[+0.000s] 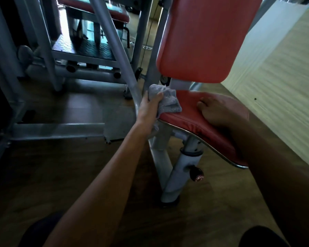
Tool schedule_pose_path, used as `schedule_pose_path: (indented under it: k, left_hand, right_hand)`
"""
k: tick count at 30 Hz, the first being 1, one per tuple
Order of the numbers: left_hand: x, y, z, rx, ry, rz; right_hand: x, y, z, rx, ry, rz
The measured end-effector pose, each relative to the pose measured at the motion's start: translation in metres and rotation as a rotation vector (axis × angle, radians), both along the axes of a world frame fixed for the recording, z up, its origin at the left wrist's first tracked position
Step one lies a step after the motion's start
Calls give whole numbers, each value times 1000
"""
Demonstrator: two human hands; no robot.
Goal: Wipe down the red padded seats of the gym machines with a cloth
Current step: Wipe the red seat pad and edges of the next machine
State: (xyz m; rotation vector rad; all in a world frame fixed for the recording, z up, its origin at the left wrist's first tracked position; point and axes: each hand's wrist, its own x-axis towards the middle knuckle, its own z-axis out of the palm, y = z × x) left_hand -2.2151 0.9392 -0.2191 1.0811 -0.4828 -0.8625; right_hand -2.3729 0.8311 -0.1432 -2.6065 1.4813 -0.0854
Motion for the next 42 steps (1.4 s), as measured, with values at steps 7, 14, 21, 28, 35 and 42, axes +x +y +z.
schedule_pose_path:
  k: [7,14,21,28,35,42]
  left_hand:
    - [-37,7,-15,-91,22,83]
    - [-6,-17,-1,20,98,139]
    - [-44,1,-16,-99,-2,174]
    - [-48,5,-1,-11,27,199]
    - [-10,-10,-3,28,127,114]
    - [-96,39,-3,-84,-21,214]
  right_hand:
    - [2,-1,-3,-26,41,8]
    - [0,28,12,-121,-73,101]
    - [-6,54,31,-123,-64,333]
    - [-35,42,21,-49,-105,427]
    - [-31,41,18,-92,-162,391]
    - [-29,36,14,-145,-165,395]
